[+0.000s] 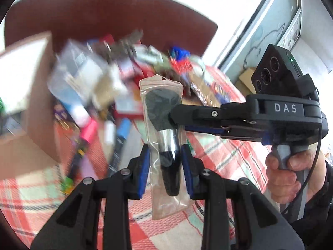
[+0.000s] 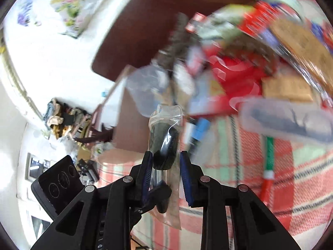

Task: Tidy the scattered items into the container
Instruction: 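Lift the bagged brush with the left tool over the white box, then lower the bagged brush into the box and open the left tool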

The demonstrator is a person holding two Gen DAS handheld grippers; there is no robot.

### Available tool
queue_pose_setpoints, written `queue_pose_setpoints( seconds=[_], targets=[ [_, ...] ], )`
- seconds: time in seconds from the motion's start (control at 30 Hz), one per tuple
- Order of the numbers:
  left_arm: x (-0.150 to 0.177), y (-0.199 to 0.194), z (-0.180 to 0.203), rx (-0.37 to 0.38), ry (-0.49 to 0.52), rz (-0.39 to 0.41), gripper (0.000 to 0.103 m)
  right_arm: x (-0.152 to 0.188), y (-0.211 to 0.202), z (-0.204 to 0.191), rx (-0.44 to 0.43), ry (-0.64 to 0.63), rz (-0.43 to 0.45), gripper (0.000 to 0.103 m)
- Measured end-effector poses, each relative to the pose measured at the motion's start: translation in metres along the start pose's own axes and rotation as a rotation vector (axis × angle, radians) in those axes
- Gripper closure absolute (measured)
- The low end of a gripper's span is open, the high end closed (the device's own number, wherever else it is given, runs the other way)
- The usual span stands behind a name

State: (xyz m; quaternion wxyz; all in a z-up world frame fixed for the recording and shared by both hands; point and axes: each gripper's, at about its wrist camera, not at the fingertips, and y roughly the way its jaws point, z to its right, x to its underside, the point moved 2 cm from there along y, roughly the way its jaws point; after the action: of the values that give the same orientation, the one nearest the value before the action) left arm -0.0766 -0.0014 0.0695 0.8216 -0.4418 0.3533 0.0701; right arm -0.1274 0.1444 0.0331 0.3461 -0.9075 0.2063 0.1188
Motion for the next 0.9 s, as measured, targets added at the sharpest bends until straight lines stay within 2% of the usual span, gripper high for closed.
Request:
queue_pose_setpoints(
  seconds=[0.17,0.43,0.6,0.7,0.73,0.77,0.8,0.83,0.87,0.9],
  targets=[
    [-0.029,-0.035,-0.030,-0.049,-0.016,0.083,0.074,-0.027,0.029,-0.059,-0.041,-0.079,0.008,0.074],
    [-0.057,-0.090,-0.108,-0.143,-0.085,0.163,0.074,-0.065,0.102,-0.140,-0.104,-0.176,-0.052,0.074],
    [-0.062,-0.106,-0.152,-0.181,-0.123,0.174,0.074,-0.076,0.148,-0.157,-0.126,-0.177,-0.097,0.074],
    [-0.058,-0.103,-0.170,-0.195,-0.137,0.158,0.073,-0.074,0.167,-0.162,-0.121,-0.175,-0.113,0.074],
    [-0.056,-0.101,-0.174,-0.209,-0.137,0.151,0.069,-0.073,0.173,-0.163,-0.123,-0.172,-0.121,0.072],
    [-0.054,-0.099,-0.179,-0.222,-0.139,0.143,0.060,-0.072,0.178,-0.163,-0.128,-0.171,-0.131,0.062],
    [-0.051,-0.098,-0.183,-0.254,-0.144,0.136,0.027,-0.070,0.181,-0.163,-0.124,-0.172,-0.133,0.051],
    [-0.048,-0.098,-0.185,-0.288,-0.149,0.141,0.001,-0.068,0.181,-0.163,-0.108,-0.171,-0.117,0.018],
    [-0.046,-0.099,-0.187,-0.315,-0.153,0.152,0.001,-0.066,0.179,-0.163,-0.094,-0.174,-0.089,0.000],
    [-0.043,-0.101,-0.188,-0.335,-0.156,0.163,0.001,-0.065,0.175,-0.163,-0.087,-0.182,-0.068,0.000]
  ],
)
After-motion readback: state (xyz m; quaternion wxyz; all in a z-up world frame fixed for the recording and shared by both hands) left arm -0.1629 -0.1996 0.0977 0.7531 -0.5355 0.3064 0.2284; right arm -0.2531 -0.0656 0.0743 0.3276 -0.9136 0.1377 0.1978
